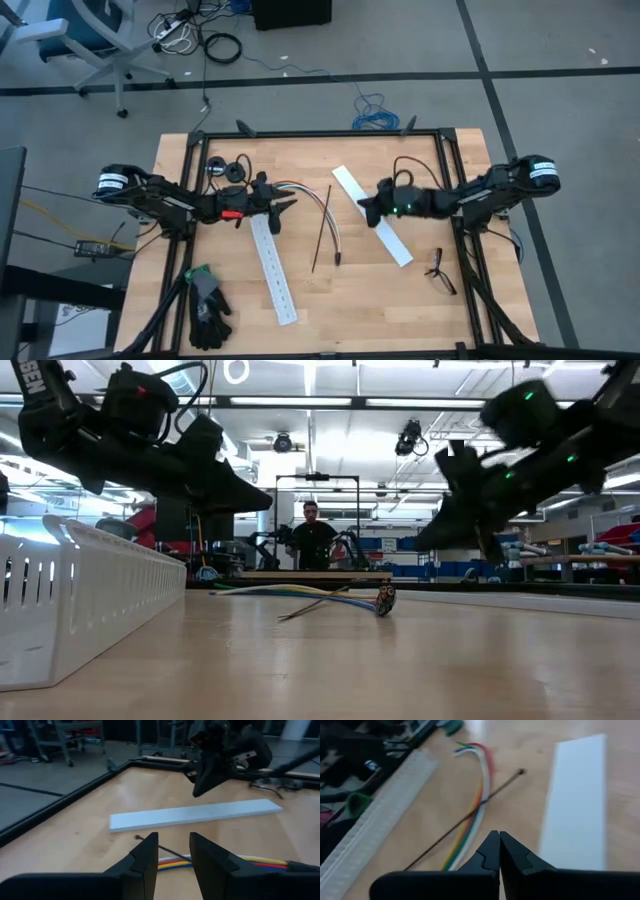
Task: Ziptie cables
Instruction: Wrap the cables together using the black zip tie
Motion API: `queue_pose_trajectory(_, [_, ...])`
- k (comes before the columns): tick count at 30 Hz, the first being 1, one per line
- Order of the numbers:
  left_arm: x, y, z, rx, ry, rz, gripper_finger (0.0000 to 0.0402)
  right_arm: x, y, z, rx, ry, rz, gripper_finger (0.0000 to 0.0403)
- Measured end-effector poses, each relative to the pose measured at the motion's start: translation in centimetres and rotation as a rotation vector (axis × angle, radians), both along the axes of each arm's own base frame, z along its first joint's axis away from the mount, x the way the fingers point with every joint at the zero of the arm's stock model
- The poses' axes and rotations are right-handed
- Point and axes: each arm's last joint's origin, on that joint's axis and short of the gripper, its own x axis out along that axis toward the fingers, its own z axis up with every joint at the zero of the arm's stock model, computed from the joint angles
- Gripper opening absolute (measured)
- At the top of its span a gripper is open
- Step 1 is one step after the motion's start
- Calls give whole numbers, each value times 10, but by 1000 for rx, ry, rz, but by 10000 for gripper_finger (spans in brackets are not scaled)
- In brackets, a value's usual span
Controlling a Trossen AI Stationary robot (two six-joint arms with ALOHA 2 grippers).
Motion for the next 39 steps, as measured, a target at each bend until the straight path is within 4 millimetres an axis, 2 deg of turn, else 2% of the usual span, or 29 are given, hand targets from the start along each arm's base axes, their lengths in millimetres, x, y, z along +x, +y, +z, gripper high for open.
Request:
queue_pose_trajectory(4, [-2, 11, -1, -2, 13, 50, 120, 8, -23, -6, 76, 23, 10, 3])
queue_pose_trajectory(7, [-3, 18, -2, -2, 17, 78, 120, 21, -33, -11, 148, 32, 50, 18])
queue_pose_trajectory(16, [-5, 23, -1, -3, 13, 98, 120, 78, -51, -21, 148, 49, 108, 103])
queue_pose_trajectory(22, [-4, 22, -2, -13, 23, 54, 120, 102, -59, -28, 232, 35, 90, 139])
queue_pose_trajectory(27, [-5, 22, -4, -16, 40, 50, 120, 107, -67, -26, 305, 70, 34, 143])
queue_pose_trajectory(33, [-5, 22, -7, -21, 70, 50, 120, 116, -73, -22, 331, 249, 29, 124])
queue_pose_trajectory(39, [-6, 22, -9, -1, 98, 45, 120, 129, -75, -9, 281, 227, 63, 118])
